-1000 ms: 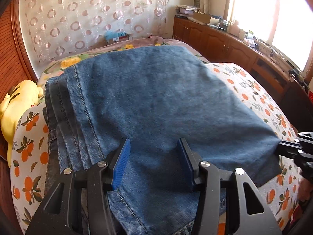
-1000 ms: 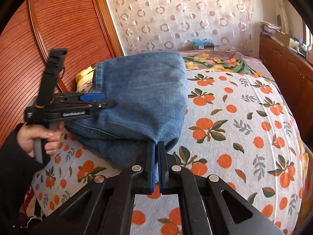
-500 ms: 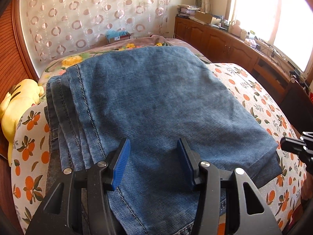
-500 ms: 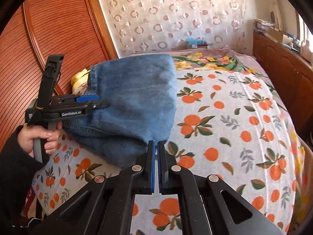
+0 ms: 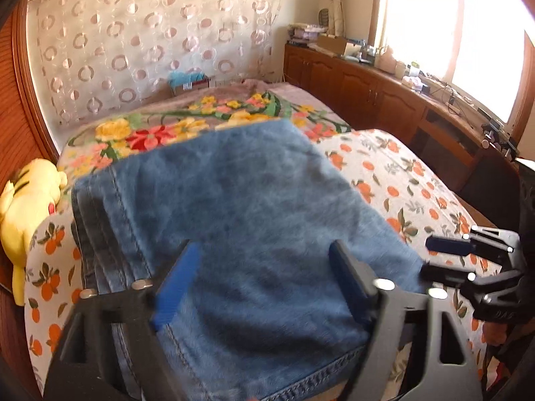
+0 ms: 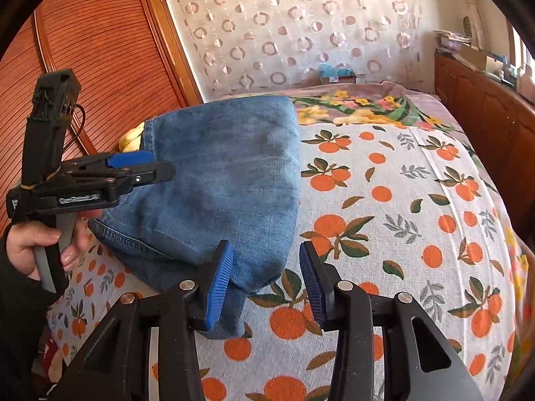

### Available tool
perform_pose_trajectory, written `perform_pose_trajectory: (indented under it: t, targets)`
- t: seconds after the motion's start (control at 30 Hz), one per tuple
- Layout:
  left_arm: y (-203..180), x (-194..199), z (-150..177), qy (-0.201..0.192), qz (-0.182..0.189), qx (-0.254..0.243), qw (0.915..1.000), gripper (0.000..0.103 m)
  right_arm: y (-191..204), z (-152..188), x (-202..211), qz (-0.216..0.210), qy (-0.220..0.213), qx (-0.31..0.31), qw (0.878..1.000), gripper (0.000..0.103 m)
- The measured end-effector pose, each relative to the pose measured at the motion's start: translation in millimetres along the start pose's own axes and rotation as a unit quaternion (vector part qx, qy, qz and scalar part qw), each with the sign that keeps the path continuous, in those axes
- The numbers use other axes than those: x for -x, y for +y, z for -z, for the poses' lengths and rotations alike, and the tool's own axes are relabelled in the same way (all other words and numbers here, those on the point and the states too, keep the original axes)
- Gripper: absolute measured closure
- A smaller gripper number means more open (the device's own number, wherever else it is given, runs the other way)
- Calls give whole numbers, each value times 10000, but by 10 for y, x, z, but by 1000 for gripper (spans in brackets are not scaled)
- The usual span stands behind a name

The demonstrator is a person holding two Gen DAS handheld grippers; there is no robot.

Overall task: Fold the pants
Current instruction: 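Grasp the jeans edge with the right gripper, then grasp the folded jeans with the left gripper and lift it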

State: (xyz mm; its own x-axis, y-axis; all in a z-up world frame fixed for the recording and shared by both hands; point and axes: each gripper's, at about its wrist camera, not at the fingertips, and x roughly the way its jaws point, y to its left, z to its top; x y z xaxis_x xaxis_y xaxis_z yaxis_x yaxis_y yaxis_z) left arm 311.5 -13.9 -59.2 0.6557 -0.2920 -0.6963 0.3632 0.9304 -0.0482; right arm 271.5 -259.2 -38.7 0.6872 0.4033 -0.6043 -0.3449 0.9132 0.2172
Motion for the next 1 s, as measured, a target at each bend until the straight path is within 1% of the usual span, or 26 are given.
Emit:
perform_pose_trajectory:
  t: [0.13, 0.27, 0.3, 0.43, 0.47, 0.57, 0.6, 0.63, 0.77, 0.9, 0.93, 0.97, 1.0]
  targets:
    - [-56, -57, -131, 46, 8, -40, 10000, 21, -66, 3, -17, -24, -4, -37, 10000, 57]
    - [-195, -173, -321, 170, 248, -176, 9994, 21, -116, -3, -54, -50, 26, -81, 10000, 57]
    - [-234, -200, -358, 195, 249, -224, 9992, 21, -116, 2, -61, -57, 24, -73, 10000, 57]
    - [-426, -399, -533, 354, 136, -525, 9979, 23, -125, 21, -65, -67, 25, -83, 9999, 57]
    - [-483, -460, -580, 415, 106, -614, 9972, 26, -127, 23, -60, -58, 22, -82, 9999, 57]
    - [-645, -637, -700, 582, 85, -862, 9945, 30, -147, 31, -43, -34, 16, -108, 9999, 57]
    - [-686, -714, -740, 658, 27, -927, 9935, 32, -136, 32, -36, -32, 27, -116, 9999, 57]
    - [-715, -795, -774, 743, -29, -981, 9924, 33, -142, 37, -38, -38, 32, -124, 9999, 57]
    - [-749, -1083, -873, 1055, -157, -1050, 9887, 33, -143, 57, -47, -80, 46, -133, 9999, 57]
    - [-708, -1304, -908, 1366, -304, -914, 9859, 33, -142, 67, -59, -113, 53, -137, 9998, 57]
    - [-708, -1336, -900, 1405, -314, -882, 9856, 35, -145, 68, -66, -117, 52, -135, 9998, 57]
    - [-707, -1367, -889, 1440, -362, -874, 9851, 41, -146, 69, -73, -121, 53, -129, 9998, 57]
    - [-708, -1395, -869, 1463, -465, -914, 9839, 50, -143, 69, -78, -119, 58, -120, 9998, 57]
